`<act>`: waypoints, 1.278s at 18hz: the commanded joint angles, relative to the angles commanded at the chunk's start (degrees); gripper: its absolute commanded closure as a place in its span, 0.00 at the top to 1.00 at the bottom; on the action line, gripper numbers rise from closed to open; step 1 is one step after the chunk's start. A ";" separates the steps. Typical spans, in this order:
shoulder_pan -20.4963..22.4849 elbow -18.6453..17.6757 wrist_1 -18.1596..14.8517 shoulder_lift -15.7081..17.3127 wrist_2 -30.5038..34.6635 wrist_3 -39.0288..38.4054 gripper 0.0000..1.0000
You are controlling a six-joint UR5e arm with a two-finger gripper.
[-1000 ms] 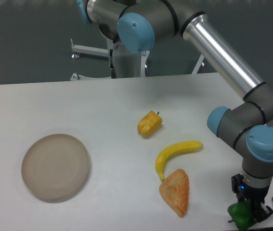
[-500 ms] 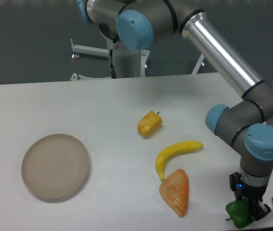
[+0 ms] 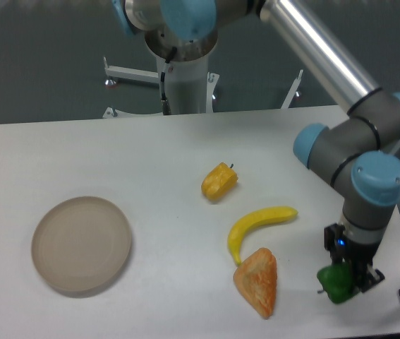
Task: Place the green pepper on the table
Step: 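Carry the green pepper toward the yellow pepper and lower it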
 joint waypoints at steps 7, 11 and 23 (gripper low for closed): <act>5.62 -12.66 0.00 8.09 -2.73 7.11 0.31; 8.96 -19.26 0.09 11.34 -2.99 16.07 0.31; 12.05 -32.71 -0.09 17.59 -7.04 7.48 0.31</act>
